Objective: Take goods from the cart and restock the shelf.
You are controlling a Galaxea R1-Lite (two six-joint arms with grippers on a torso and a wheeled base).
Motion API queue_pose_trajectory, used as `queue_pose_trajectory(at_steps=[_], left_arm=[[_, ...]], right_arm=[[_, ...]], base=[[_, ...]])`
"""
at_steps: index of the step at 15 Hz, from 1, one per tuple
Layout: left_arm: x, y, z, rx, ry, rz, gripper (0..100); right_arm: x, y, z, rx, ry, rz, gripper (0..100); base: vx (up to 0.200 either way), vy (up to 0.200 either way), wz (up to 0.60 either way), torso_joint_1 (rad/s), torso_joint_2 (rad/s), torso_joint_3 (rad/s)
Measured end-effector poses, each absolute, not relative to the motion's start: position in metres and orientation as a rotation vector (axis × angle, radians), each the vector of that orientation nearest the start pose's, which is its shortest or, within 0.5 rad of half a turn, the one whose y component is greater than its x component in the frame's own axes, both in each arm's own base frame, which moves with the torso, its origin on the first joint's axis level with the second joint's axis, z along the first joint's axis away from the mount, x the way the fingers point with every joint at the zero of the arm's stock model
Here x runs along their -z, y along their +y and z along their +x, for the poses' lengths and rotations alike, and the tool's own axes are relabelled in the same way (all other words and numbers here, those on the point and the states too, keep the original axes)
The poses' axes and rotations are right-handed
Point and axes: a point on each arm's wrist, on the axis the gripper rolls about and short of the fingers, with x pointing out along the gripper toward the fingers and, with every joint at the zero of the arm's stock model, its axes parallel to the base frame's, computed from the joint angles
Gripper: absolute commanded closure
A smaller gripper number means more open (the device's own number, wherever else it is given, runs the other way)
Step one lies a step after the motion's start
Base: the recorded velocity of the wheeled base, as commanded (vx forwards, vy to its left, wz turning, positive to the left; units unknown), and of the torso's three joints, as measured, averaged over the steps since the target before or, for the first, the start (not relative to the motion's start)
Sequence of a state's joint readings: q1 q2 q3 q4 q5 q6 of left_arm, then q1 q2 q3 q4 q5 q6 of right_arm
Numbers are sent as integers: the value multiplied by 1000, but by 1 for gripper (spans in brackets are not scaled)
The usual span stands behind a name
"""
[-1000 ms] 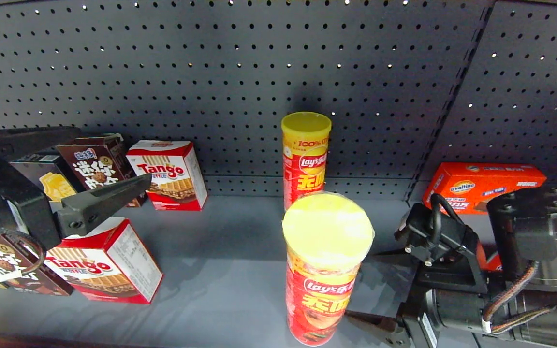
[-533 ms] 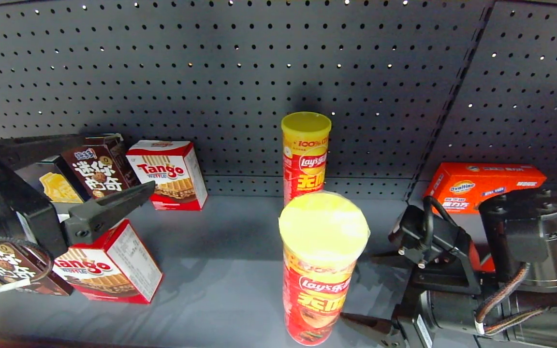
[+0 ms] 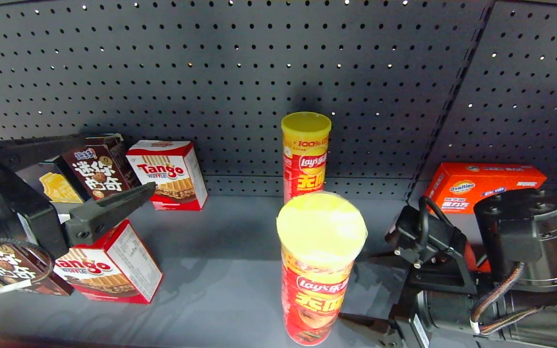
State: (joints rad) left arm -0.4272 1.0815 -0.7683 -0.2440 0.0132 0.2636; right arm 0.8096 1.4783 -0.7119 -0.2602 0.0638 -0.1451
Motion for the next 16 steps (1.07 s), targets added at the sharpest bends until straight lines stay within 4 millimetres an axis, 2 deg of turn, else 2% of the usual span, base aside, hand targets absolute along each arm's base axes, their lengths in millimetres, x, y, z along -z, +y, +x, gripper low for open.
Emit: queue_pose_trajectory(at_steps=[4, 7, 10, 12, 14, 16], left_arm=[[-279, -61, 137, 415, 3, 273, 0], [-289, -57, 133, 395, -39, 264, 0], [-298, -50, 114, 392, -107, 275, 0], [-299, -44, 95, 406, -155, 308, 0], [-288, -37, 74, 438, -162, 330, 0], [-268, -26, 49, 471, -138, 357, 0]], right_arm=[[-187, 173, 165, -878, 393, -310, 0], [-211, 152, 163, -794, 300, -258, 0], [-247, 106, 156, -623, 153, -179, 0], [-267, 71, 138, -465, 47, -134, 0], [-274, 45, 113, -314, -28, -93, 0], [-265, 23, 85, -186, -74, -71, 0]], base=[[0, 0, 0, 0, 0, 0], [0, 0, 0, 0, 0, 0], [0, 0, 0, 0, 0, 0], [0, 0, 0, 0, 0, 0], [0, 0, 0, 0, 0, 0], [0, 0, 0, 0, 0, 0]])
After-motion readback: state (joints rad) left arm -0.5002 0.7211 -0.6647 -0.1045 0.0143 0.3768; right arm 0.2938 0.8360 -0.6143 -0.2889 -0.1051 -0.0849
